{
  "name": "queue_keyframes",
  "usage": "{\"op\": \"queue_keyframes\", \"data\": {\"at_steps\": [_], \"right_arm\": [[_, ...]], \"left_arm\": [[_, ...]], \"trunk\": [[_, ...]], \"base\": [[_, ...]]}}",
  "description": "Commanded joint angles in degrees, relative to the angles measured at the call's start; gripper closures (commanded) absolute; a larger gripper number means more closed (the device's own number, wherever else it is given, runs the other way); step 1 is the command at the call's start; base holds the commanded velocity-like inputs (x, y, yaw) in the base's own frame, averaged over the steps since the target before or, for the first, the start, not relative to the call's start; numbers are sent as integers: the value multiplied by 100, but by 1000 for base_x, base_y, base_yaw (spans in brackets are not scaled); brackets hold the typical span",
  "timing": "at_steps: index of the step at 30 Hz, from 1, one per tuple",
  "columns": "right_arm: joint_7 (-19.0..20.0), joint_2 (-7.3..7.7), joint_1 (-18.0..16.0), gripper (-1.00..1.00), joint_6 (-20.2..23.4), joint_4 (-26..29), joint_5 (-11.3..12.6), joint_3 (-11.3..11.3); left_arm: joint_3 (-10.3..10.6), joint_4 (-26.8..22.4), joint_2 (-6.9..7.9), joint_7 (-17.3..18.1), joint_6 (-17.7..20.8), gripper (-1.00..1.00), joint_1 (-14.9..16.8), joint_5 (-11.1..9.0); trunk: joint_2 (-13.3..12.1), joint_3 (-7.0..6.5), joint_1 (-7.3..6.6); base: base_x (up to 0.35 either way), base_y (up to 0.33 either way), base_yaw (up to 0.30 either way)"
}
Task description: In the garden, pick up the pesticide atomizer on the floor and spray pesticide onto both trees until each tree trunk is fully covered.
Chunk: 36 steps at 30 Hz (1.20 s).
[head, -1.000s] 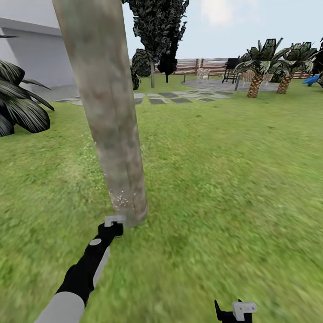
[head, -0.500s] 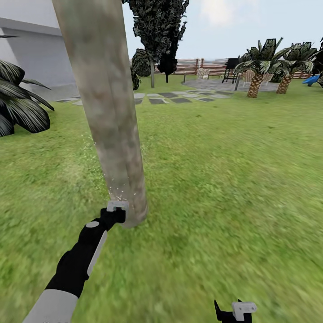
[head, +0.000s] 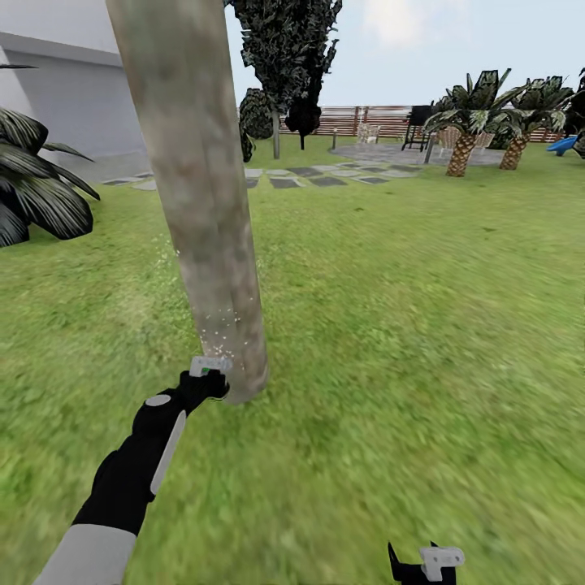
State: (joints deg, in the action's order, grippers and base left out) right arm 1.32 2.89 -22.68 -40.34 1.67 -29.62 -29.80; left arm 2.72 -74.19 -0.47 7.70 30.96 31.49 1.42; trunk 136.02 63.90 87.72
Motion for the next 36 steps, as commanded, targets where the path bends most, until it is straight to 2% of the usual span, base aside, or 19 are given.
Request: {"op": "queue_keyframes", "data": {"at_steps": [1,3,5,6,7,8,9,11,13,16,17,18,21,23,27,29,30,33,36], "right_arm": [[0,0,0,-100,0,0,0,0],[0,1,0,-100,0,0,0,0],[0,1,0,-100,0,0,0,0],[0,1,0,-100,0,0,0,0],[0,1,0,-100,0,0,0,0],[0,1,0,-100,0,0,0,0],[0,1,0,-100,0,0,0,0],[0,1,0,-100,0,0,0,0],[0,1,0,-100,0,0,0,0],[0,1,0,-100,0,0,0,0],[0,1,0,-100,0,0,0,0],[0,1,0,-100,0,0,0,0],[0,1,0,-100,0,0,0,0],[0,1,0,-100,0,0,0,0],[0,1,0,-100,0,0,0,0],[0,1,0,-100,0,0,0,0],[0,1,0,-100,0,0,0,0],[0,1,0,-100,0,0,0,0],[0,1,0,-100,0,0,0,0]], "left_arm": [[-1,-103,-1,-1,72,100,16,-10],[-29,-223,31,9,347,100,66,-19],[-123,-252,78,20,434,100,87,-12],[-213,-256,100,23,445,100,89,-10],[-396,-259,147,31,458,100,92,-11],[-705,-257,249,43,468,100,93,-23],[-839,-255,324,100,470,100,94,-26],[-899,-254,368,259,473,100,94,-24],[-881,-254,360,433,483,100,93,-15],[-846,-261,264,465,541,100,187,-21],[-728,-262,230,465,630,100,280,-25],[-514,-262,185,457,778,100,367,-26],[-346,-263,87,456,909,100,540,-33],[-353,-262,135,460,1057,100,632,-26],[-753,-264,245,476,1121,100,817,-26],[-772,-270,242,485,1164,100,852,-21],[-692,-272,216,486,1194,100,855,-9],[-260,-330,150,479,1246,100,878,-24],[-192,-607,46,478,1618,100,990,-28]], "trunk": [[0,0,0],[0,0,0],[0,0,0],[0,0,0],[0,0,0],[0,0,0],[0,0,0],[0,0,0],[0,0,0],[0,0,0],[0,0,0],[0,0,0],[0,0,0],[0,0,0],[0,0,0],[0,0,0],[0,0,0],[0,0,0],[0,0,0]], "base": [[-7,0,0],[-3,0,0],[0,0,0],[0,0,0],[0,0,0],[0,0,0],[0,0,0],[0,0,0],[0,0,0],[0,0,0],[0,0,0],[0,0,0],[0,0,0],[0,0,0],[0,0,0],[0,0,0],[0,0,0],[0,0,0],[0,0,0]]}}
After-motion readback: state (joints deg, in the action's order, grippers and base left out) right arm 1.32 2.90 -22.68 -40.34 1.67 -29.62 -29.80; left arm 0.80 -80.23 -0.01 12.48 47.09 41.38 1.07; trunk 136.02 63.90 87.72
